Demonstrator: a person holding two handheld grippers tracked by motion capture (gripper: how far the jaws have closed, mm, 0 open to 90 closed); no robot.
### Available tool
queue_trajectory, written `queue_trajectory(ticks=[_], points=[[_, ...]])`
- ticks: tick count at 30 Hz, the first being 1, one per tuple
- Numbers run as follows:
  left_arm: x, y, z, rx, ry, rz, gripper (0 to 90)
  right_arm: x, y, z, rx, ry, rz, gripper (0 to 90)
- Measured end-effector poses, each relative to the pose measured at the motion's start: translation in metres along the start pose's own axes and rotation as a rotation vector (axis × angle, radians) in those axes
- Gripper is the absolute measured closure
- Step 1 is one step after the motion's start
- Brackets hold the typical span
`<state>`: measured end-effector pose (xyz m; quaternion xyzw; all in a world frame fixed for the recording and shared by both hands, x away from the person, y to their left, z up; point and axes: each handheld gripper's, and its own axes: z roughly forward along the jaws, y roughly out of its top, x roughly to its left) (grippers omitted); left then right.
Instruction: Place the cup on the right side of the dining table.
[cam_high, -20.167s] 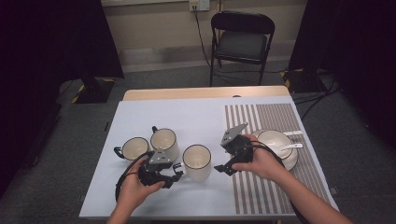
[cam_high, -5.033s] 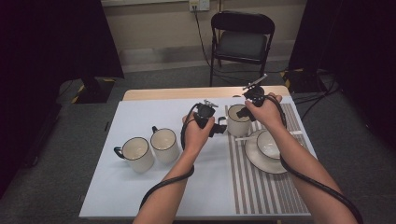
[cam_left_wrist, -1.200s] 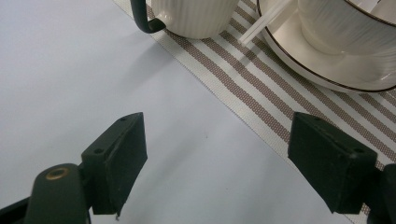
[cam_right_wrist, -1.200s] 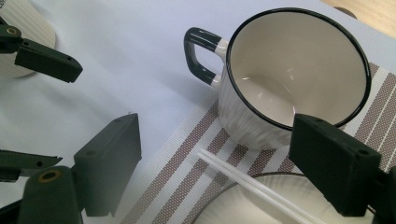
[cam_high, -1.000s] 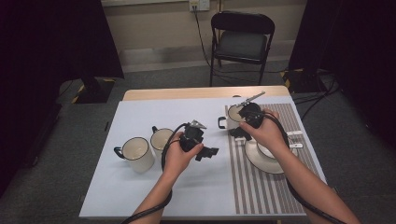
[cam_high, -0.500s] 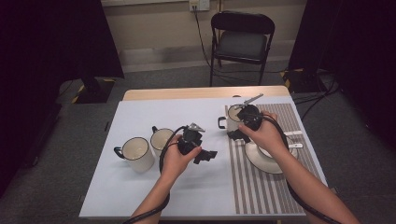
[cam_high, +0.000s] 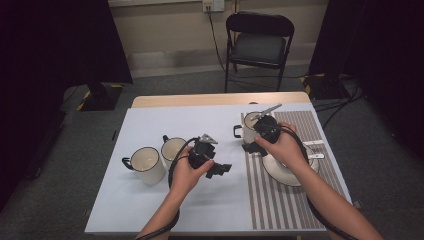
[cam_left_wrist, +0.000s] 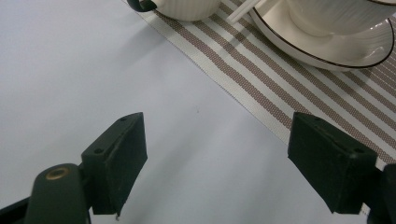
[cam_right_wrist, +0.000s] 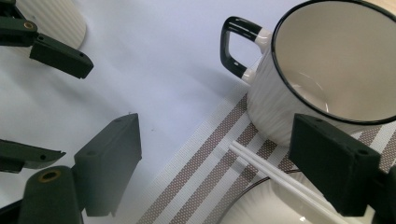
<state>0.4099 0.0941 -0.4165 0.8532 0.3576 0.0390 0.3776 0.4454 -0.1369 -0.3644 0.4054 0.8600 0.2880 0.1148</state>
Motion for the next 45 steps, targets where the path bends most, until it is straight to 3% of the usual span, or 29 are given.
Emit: queue_trajectory(ticks=[45], points=[[-0.001,-0.027,-0.017,0.008,-0.019,0.018,19.3,0.021,-0.030,0.009,0.008,0.076,-0.048,16.6]])
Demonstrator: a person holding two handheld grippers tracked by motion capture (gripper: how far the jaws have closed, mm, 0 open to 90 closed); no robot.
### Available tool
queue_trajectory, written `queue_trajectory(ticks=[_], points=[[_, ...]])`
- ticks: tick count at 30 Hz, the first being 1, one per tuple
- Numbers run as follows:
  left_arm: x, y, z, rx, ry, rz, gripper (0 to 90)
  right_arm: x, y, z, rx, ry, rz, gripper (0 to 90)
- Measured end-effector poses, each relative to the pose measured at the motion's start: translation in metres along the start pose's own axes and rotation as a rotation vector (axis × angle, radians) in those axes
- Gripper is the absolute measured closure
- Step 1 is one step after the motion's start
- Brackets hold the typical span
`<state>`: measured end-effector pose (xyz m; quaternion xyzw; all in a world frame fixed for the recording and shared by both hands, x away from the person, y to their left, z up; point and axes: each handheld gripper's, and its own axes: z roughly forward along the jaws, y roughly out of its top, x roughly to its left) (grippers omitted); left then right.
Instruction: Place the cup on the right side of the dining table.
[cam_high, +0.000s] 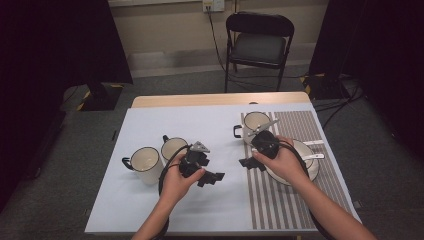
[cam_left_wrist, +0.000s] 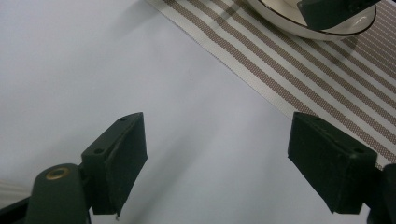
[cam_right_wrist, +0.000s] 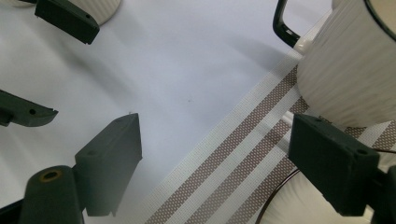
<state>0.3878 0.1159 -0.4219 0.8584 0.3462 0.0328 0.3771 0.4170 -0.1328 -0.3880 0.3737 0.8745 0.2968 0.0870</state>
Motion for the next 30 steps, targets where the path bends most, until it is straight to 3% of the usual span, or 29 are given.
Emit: queue_trajectory(ticks=[30], points=[[0.004,-0.017,-0.013,0.023,-0.004,0.007,19.3,0.004,-0.017,-0.002,-0.008,0.021,0.004,16.6]])
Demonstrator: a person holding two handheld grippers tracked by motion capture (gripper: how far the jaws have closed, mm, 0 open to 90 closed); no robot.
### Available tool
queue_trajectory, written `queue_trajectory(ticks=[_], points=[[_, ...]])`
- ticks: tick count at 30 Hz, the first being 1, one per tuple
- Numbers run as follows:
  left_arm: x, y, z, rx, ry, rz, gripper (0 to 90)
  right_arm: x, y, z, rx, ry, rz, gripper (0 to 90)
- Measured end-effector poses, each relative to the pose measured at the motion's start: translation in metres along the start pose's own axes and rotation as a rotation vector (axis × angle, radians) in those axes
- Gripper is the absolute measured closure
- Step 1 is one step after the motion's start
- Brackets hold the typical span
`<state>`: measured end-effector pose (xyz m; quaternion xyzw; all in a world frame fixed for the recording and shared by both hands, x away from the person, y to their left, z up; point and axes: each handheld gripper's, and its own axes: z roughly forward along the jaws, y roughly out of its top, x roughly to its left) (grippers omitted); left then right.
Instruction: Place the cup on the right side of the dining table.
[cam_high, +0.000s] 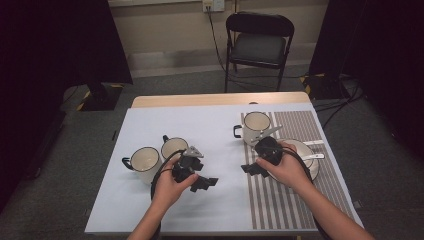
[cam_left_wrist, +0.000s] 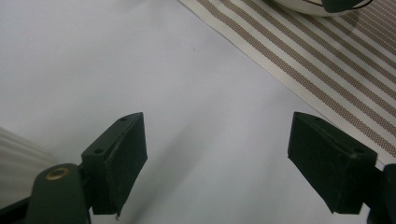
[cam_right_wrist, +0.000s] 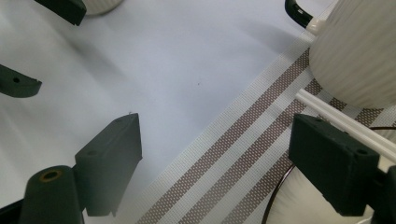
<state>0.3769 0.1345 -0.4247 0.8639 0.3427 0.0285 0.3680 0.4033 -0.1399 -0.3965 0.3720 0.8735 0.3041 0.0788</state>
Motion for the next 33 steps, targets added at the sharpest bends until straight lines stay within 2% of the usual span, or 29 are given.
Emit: queue_trajectory(ticks=[26,33], points=[[-0.002,-0.013,-0.001,0.020,-0.011,0.006,19.3,0.005,-0.014,-0.002,-0.010,0.032,0.005,16.6],[-0.003,-0.014,-0.002,0.017,-0.012,0.007,19.3,0.009,-0.016,-0.002,-0.018,0.037,-0.006,16.6]])
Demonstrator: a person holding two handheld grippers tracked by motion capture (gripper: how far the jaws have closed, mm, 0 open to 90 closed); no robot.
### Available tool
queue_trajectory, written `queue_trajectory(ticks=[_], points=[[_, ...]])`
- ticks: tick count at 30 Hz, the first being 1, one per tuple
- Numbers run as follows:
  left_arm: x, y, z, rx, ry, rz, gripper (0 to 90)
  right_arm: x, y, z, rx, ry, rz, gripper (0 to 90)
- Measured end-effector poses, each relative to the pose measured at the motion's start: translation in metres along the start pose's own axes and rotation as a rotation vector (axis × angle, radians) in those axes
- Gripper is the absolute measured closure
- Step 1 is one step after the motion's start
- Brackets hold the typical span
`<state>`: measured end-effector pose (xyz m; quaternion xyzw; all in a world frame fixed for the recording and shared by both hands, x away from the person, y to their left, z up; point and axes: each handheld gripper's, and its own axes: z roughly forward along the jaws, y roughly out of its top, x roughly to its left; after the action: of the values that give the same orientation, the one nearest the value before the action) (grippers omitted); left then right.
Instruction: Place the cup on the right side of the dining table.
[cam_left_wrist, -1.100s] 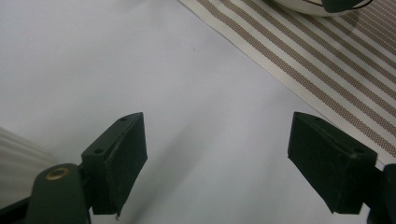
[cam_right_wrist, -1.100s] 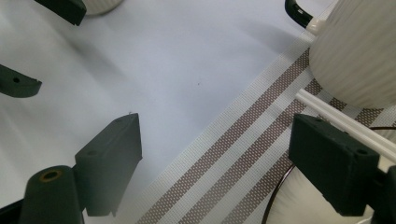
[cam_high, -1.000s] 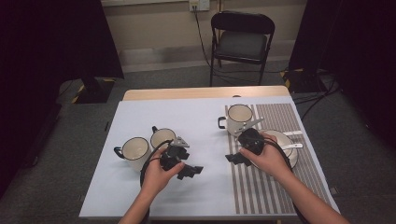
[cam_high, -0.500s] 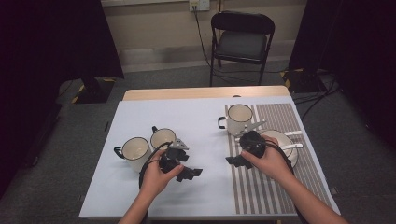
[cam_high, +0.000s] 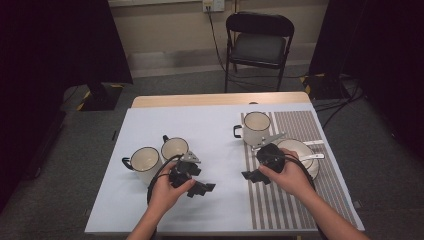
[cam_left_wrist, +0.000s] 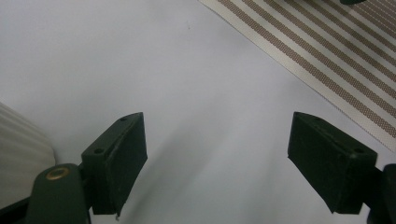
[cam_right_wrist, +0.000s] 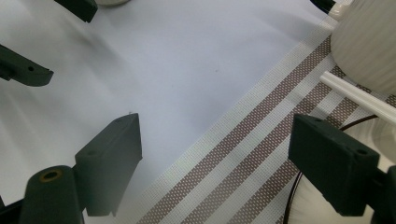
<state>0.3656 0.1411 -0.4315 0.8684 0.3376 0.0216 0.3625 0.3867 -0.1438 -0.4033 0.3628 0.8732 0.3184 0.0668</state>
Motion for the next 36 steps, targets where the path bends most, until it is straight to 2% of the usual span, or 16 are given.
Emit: queue_trajectory(ticks=[19,36], points=[[-0.001,-0.005,-0.002,0.009,-0.001,0.008,19.3,0.003,-0.009,0.002,-0.002,0.007,0.005,16.6],[0.000,-0.017,-0.006,0.016,-0.006,0.011,19.3,0.009,-0.017,0.004,-0.010,0.026,0.005,16.8]])
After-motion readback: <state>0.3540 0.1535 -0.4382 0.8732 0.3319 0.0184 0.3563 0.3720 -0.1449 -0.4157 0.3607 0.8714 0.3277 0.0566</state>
